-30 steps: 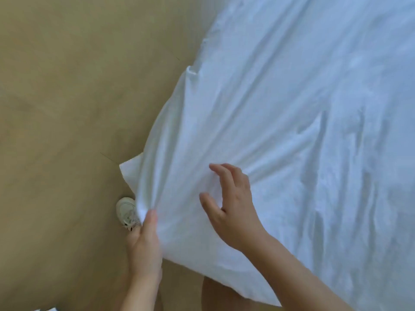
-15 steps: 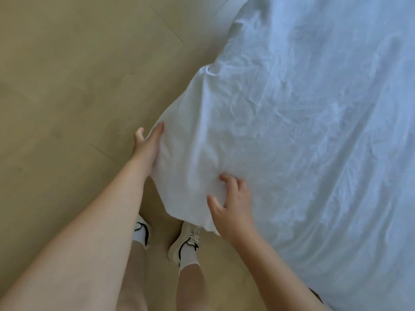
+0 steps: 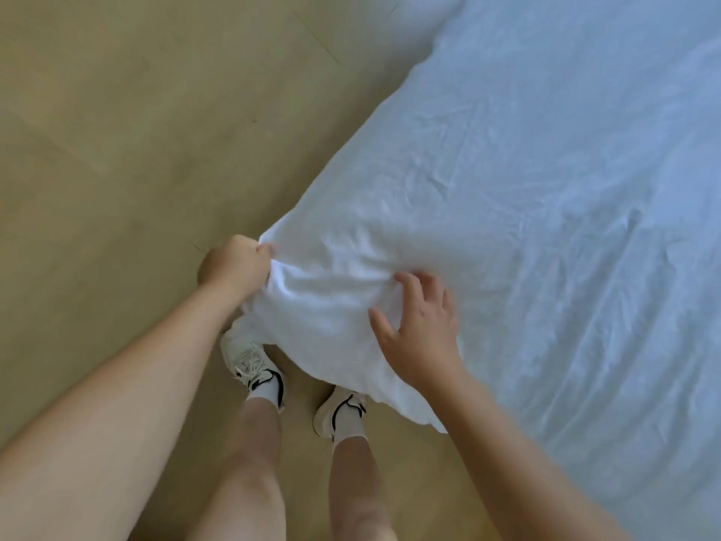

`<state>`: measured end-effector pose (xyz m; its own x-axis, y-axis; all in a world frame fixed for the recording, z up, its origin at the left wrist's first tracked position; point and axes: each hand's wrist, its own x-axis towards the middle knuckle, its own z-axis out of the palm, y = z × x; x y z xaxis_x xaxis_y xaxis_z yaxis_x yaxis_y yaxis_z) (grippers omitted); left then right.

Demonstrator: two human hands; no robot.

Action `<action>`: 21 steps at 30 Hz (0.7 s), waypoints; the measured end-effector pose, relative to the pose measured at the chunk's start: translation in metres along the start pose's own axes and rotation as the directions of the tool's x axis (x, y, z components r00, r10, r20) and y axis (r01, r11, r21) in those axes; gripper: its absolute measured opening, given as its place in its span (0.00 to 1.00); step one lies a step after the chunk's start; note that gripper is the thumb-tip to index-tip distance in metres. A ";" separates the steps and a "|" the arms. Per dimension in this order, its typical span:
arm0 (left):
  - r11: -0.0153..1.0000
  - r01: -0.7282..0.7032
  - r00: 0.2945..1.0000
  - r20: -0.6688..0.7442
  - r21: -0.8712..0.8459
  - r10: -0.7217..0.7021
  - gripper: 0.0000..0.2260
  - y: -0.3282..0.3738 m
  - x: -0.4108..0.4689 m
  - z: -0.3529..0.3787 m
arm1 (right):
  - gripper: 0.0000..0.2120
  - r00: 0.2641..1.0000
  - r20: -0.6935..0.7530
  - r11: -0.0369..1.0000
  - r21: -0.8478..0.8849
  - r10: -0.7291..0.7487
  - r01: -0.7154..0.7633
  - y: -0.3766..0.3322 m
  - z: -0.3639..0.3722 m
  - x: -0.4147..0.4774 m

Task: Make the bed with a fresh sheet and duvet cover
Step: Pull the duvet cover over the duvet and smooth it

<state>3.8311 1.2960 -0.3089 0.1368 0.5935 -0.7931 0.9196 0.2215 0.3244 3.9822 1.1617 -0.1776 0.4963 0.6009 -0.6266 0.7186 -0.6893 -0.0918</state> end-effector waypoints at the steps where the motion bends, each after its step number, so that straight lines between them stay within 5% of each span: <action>1: 0.993 0.028 0.999 0.033 0.114 -0.032 0.17 0.009 0.010 0.009 | 0.26 1.000 -0.007 1.000 -0.003 -0.006 0.006 -0.001 -0.001 0.002; 4: 0.988 -0.017 0.998 0.061 0.154 0.008 0.16 0.032 0.037 0.019 | 0.27 1.000 -0.020 0.999 -0.042 -0.019 0.018 -0.004 0.000 0.008; 7: 0.937 -0.164 0.978 0.074 -0.309 0.195 0.20 0.072 0.037 0.014 | 0.28 0.998 -0.034 0.996 -0.077 -0.050 0.047 -0.010 0.005 0.013; 9: 0.816 -0.095 0.960 0.163 -0.570 0.226 0.29 0.096 0.024 0.011 | 0.28 0.996 -0.052 0.996 -0.057 -0.066 0.063 -0.012 0.008 0.016; 12: 0.800 -0.093 0.914 0.267 -0.593 0.304 0.21 0.107 -0.016 -0.005 | 0.28 0.993 -0.114 0.998 0.046 -0.043 0.048 -0.012 0.007 0.015; 14: 0.767 -0.197 0.906 0.186 -0.610 0.381 0.19 0.102 -0.046 -0.036 | 0.30 0.984 -0.175 0.951 0.307 0.037 0.019 -0.018 -0.004 0.010; 17: 0.587 -0.418 0.855 -0.083 -0.693 0.511 0.21 0.098 -0.087 -0.080 | 0.35 0.964 -0.140 0.674 0.737 0.228 -0.052 -0.035 -0.036 0.005; 19: 0.618 -0.530 0.837 -0.242 -0.581 0.490 0.15 0.106 -0.112 -0.081 | 0.34 0.960 -0.024 0.540 0.831 0.278 -0.135 -0.046 -0.063 0.010; 21: 0.716 -0.592 0.805 -0.309 -0.370 0.506 0.16 0.121 -0.136 -0.070 | 0.30 0.952 0.053 0.514 0.832 0.302 -0.209 -0.051 -0.083 0.017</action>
<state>3.8980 1.2961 -0.1258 0.4617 0.8293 -0.3147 0.4411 0.0931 0.8926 3.9946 1.2412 -0.1191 0.6635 0.3424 -0.6652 -0.1400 -0.8166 -0.5600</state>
